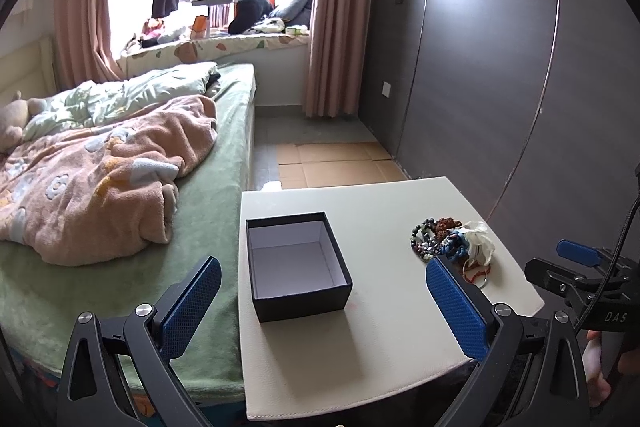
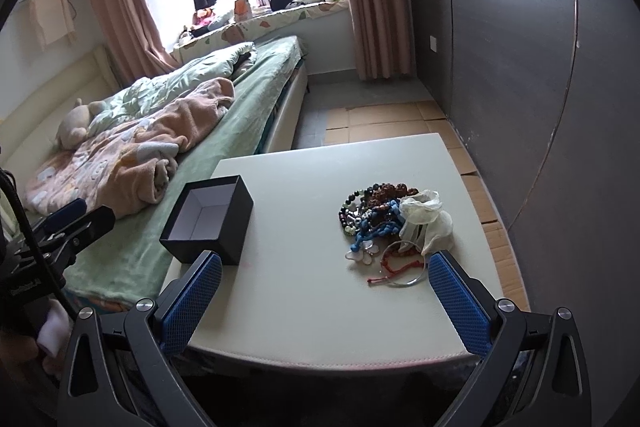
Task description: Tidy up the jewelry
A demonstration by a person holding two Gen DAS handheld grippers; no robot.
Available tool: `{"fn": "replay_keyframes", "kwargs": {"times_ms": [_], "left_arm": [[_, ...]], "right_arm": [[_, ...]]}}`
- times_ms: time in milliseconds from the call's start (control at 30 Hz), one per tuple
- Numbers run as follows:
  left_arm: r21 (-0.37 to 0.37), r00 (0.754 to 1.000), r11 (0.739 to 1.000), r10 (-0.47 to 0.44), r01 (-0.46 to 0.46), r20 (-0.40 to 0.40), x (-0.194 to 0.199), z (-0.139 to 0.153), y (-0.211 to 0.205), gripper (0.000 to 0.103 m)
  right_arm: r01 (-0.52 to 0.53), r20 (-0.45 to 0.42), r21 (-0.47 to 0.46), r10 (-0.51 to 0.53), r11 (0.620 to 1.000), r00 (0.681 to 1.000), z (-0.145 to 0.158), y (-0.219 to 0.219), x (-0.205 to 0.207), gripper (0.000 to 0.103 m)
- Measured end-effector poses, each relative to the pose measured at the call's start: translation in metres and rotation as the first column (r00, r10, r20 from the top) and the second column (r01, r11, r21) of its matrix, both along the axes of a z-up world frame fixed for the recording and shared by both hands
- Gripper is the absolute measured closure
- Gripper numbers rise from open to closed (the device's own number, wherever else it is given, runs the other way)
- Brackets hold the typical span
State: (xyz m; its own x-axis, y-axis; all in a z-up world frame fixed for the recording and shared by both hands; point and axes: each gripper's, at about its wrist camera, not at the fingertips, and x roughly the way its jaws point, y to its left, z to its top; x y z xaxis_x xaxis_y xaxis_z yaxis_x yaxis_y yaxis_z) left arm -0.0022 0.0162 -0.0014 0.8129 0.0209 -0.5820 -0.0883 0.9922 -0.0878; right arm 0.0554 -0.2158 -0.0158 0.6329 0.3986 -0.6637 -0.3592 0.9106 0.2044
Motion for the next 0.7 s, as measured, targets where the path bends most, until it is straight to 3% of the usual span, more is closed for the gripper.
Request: {"fn": "replay_keyframes", "kwargs": {"times_ms": [700], "left_arm": [[0.026,0.999,0.999,-0.034,0.034,-0.002,-0.003,-0.001,-0.010,0.001]], "right_arm": [[0.016,0.037,-0.023,-0.015,1.000,0.999,0.004,-0.001,-0.003,0.000]]}}
